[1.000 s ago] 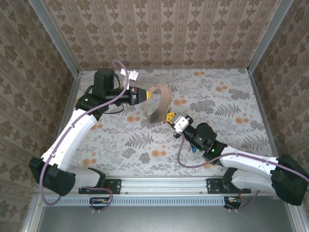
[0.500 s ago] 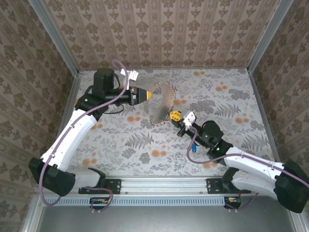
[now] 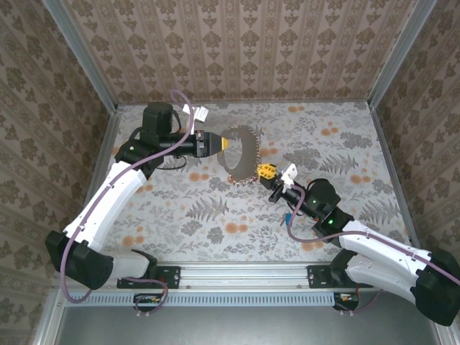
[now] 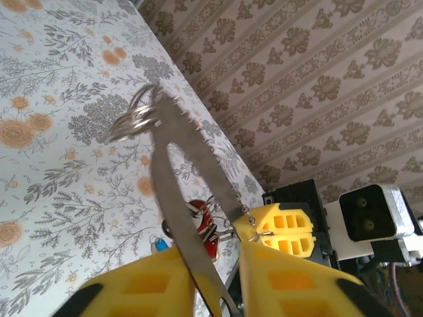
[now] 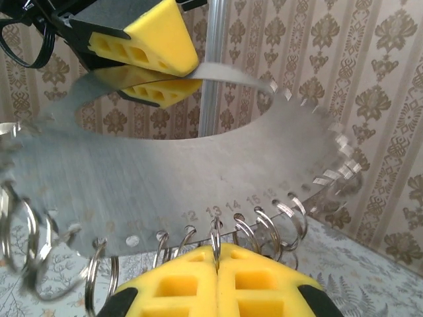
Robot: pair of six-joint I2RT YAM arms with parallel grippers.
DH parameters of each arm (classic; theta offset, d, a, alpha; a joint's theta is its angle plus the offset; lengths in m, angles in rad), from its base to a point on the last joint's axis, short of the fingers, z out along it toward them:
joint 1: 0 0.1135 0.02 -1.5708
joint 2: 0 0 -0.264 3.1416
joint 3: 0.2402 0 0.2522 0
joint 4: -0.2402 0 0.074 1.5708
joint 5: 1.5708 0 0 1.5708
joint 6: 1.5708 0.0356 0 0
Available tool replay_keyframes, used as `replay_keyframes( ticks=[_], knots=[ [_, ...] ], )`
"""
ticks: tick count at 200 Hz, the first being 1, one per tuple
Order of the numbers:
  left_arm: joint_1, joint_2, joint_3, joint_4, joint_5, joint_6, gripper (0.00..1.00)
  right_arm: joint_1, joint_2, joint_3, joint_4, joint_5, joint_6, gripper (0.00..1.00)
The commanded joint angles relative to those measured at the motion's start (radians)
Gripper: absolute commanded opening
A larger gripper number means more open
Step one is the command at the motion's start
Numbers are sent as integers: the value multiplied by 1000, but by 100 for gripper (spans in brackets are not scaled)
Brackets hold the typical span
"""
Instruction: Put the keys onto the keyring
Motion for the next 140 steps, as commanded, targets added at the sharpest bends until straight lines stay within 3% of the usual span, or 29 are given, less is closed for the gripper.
replay_keyframes(
  ticks=[1, 21, 85, 140],
  knots=[
    [-13, 7, -19, 45, 38, -10, 8, -3, -26, 27, 18, -6, 14, 0],
    [-2, 1, -25, 28, 26, 3, 0, -6, -43, 35, -43, 19, -8, 0],
    [22, -12, -7, -15, 17, 32, 0, -14, -107, 73, -317, 55, -188, 0],
    [21, -1, -44, 45, 45, -19, 1, -15, -89, 54, -119, -35, -57, 0]
  ],
)
